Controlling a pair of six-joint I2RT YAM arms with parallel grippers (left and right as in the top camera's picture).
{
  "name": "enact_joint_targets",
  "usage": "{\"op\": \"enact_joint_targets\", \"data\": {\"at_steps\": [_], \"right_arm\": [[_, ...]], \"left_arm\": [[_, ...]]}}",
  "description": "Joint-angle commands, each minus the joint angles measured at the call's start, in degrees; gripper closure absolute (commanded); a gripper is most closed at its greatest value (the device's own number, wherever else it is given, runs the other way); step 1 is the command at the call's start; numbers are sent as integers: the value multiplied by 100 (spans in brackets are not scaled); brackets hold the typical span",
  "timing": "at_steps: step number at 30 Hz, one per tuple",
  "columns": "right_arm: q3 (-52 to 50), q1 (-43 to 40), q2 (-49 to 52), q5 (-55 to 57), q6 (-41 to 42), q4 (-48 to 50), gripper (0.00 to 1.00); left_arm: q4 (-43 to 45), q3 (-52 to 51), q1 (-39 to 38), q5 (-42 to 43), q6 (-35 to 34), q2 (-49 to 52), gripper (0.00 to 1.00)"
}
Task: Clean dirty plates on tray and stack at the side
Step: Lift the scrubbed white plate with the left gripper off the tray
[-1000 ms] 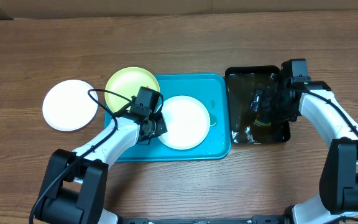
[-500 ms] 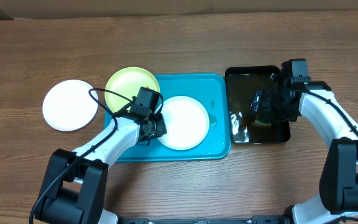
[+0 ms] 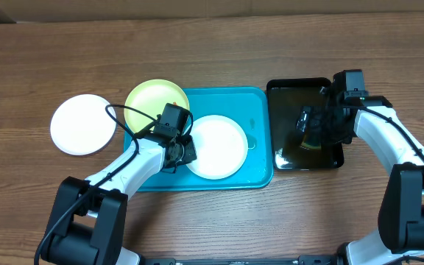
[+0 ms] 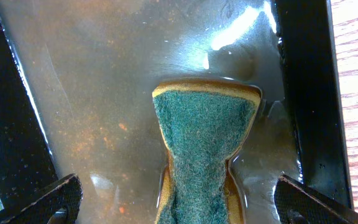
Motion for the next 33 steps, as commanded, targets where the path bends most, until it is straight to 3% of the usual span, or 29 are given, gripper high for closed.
{"op": "enact_joint_targets", "data": {"at_steps": [1,13,19,25,33], "right_arm": [[-22,0,20,39,20,35,0],[-22,0,20,39,20,35,0],[-22,0,20,39,20,35,0],[-22,0,20,39,20,35,0],[-22,0,20,39,20,35,0]], "left_arm": [[-57,-94,-37,-37,63,101,96],[-448,461,-44,144,162,-356,96],[-870,1174,-57,-514,289,-933,96],[-1528,1954,-365,-1670,632,-953,96],[-1674,2365,-1718,-4350,1093,-949,96]]}}
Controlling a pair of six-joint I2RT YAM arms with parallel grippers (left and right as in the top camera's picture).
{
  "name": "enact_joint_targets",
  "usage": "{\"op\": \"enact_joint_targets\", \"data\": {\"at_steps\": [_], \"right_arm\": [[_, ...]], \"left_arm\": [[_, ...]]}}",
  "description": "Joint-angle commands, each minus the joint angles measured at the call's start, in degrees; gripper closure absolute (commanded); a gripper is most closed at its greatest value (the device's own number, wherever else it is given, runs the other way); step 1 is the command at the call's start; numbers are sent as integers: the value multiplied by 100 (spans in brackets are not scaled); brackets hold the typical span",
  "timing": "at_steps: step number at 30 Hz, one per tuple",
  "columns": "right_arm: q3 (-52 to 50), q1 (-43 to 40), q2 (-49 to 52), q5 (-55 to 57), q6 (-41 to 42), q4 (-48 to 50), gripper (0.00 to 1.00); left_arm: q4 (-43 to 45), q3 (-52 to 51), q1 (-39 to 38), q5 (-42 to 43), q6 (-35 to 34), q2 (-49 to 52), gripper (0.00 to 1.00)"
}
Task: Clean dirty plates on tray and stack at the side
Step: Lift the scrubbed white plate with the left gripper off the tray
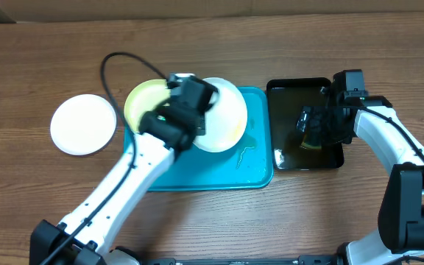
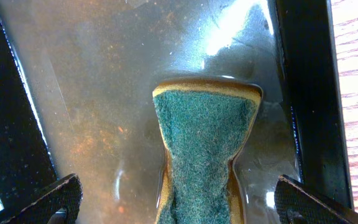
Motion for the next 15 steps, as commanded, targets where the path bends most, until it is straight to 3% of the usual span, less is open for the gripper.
{"op": "enact_joint_targets", "data": {"at_steps": [1,8,11,15], "right_arm": [[-22,0,20,39,26,35,0],[-22,0,22,39,24,35,0],[-22,0,20,42,24,35,0],[-22,0,20,42,24,35,0]], "left_arm": [[74,164,-643,-1873,437,-74,96],[774,164,-1921,-4387,1578,151,96],[1093,164,-2227,-4848,2085,271,96],[1281,164,-2334,-4946,2253,400,96]]}}
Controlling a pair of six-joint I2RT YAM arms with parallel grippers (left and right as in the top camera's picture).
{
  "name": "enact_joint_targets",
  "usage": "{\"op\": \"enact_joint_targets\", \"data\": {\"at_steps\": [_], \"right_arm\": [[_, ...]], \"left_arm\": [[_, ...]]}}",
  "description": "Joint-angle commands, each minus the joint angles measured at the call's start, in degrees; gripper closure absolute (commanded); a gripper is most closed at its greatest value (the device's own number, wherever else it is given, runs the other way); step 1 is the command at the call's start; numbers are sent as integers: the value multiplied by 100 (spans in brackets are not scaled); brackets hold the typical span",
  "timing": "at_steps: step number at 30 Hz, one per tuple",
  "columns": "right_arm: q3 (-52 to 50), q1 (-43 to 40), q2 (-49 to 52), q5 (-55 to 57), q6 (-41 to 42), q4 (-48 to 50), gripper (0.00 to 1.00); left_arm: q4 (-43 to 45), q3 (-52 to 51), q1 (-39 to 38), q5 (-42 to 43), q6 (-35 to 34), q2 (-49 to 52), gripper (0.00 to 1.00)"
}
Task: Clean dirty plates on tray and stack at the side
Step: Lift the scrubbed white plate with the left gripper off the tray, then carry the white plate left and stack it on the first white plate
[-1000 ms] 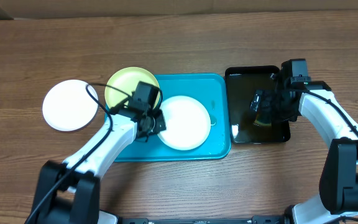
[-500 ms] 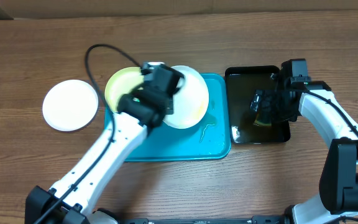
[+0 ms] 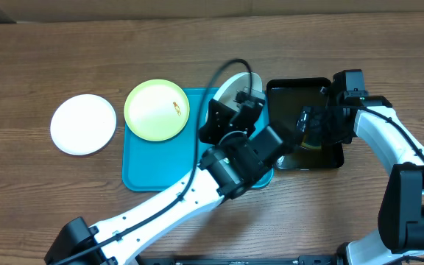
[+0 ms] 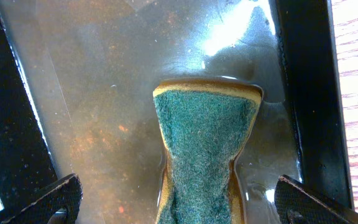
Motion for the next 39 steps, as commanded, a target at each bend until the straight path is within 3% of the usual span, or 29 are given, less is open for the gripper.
{"op": "enact_joint_targets", "data": {"at_steps": [1,7,11,19,24,30,35,39], "right_arm": [[-22,2,20,42,22,37,0],[-22,2,20,42,24,37,0],[-22,2,20,42,22,37,0],[-22,2,20,42,22,37,0],[-22,2,20,42,22,37,0],[-22,2,20,42,22,37,0],[-22,2,20,39,22,37,0],[-22,2,20,42,22,37,0]], "left_arm": [[105,129,-9,-715,396,133,96],[365,129,-4,-671,372,144,96],[350,129,22,-136,20,144,96],[-149,131,916,3123,-1611,118,96],[-520,136,2577,6063,-2253,-42,96],[-774,136,5265,8939,-2190,-160,96],[-1353,133,7335,9073,-2028,-155,96],[-1637,120,8583,8579,-1967,-155,96]]}}
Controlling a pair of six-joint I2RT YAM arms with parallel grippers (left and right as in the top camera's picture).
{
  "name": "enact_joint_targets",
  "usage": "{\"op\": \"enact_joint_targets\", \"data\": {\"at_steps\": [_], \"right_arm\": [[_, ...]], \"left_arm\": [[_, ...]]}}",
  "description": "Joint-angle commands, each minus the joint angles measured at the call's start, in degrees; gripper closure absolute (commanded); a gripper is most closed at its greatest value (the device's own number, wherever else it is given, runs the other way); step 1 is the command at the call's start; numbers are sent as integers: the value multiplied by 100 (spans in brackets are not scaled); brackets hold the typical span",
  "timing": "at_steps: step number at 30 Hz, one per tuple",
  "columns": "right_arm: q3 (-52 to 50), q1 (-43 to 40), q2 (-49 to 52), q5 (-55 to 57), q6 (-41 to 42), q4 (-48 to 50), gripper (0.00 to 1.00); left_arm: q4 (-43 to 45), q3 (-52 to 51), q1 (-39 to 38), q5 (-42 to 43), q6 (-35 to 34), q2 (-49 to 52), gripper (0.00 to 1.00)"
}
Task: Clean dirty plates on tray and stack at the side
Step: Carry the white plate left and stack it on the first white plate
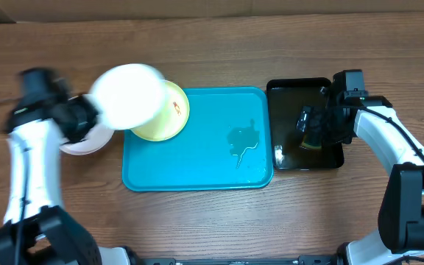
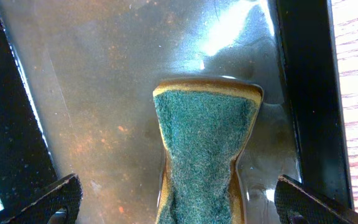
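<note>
My left gripper [image 1: 85,118] holds a white plate [image 1: 127,94], blurred, above the table's left side. That plate overlaps a yellow-green plate [image 1: 174,116] lying on the left corner of the blue tray [image 1: 197,165]. Under the left gripper a second white plate [image 1: 79,145] shows partly on the table. A small puddle [image 1: 241,138] lies on the tray. My right gripper [image 2: 178,211] hangs open over a green and yellow sponge [image 2: 204,137] lying in the water of the black basin [image 1: 285,158]. Both its fingertips [image 2: 64,194] stand well apart from the sponge.
The black basin's rim [image 2: 306,93] stands close to the right of the sponge. Bare wooden table [image 1: 212,44] runs behind the tray and along the front edge. A brown cardboard wall borders the far edge.
The left arm has moved with the white plate from the blue tray's right end, beside the black basin, to the table's far left. The right gripper and sponge have not moved.
At first my left gripper was at the white plate lying flat in the blue tray. Then it held the plate raised at the tray's back, then tilted beside the black basin, now over the left side plate. The right gripper stayed open over the sponge throughout.
</note>
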Motion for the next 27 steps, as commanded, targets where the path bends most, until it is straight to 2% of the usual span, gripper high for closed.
{"op": "enact_joint_targets", "data": {"at_steps": [1,4,7,13,20,23,25,26,27], "right_arm": [[-22,2,20,42,22,35,0],[-22,2,20,39,22,35,0],[-22,2,20,42,22,35,0],[-22,2,20,42,22,35,0],[-22,2,20,42,22,35,0],[-22,2,20,42,22,35,0],[-22,2,20,42,22,35,0],[-22,2,22,42,22,35,0],[-22,2,20,42,22,35,0]], "left_arm": [[-83,76,774,-33,46,-240,96],[50,-24,1338,-411,22,-229,96],[411,-293,1547,-627,22,-177,96],[1482,-922,1502,-850,0,92,96],[1714,-966,1499,-789,-22,590,96],[1849,-966,1473,-448,-15,833,96],[1932,-964,1429,-308,9,922,88],[1932,-964,1412,-302,28,922,76],[1917,-957,1390,-299,74,916,60]]}}
